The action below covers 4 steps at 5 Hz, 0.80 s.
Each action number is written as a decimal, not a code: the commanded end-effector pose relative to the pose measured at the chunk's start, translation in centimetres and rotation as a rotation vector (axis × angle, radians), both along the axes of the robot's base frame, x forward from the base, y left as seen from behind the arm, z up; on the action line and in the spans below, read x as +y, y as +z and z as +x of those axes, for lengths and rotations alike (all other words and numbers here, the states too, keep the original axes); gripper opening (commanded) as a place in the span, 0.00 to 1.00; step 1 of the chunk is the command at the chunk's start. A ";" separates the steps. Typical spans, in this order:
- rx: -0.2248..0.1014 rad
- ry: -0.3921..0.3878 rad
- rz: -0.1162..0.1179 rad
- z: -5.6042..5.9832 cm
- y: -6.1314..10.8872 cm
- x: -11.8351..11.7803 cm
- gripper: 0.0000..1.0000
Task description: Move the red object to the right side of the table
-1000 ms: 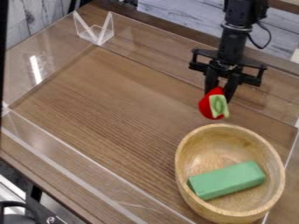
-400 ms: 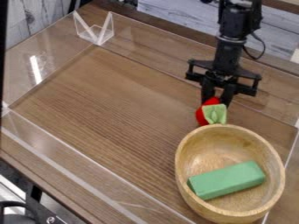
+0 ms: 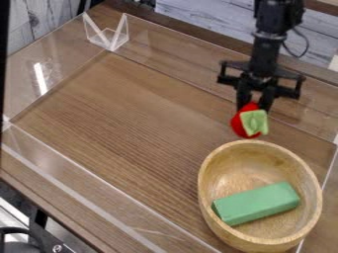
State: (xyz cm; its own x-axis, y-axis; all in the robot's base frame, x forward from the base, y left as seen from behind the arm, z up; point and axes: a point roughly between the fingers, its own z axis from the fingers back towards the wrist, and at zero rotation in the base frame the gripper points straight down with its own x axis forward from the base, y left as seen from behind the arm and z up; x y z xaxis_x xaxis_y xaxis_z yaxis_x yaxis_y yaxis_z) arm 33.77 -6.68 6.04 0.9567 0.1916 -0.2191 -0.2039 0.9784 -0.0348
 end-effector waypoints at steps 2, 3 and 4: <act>-0.045 -0.089 -0.023 -0.2 0.8 -1.3 1.00; -0.038 -0.145 -0.028 -0.3 0.7 -1.3 1.00; -0.068 -0.161 -0.039 0.4 2.5 0.2 1.00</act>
State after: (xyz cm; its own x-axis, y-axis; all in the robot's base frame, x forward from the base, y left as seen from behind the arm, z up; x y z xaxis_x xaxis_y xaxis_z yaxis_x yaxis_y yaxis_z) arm 33.37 -6.60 6.06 0.9718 0.0278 -0.2342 -0.0450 0.9967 -0.0682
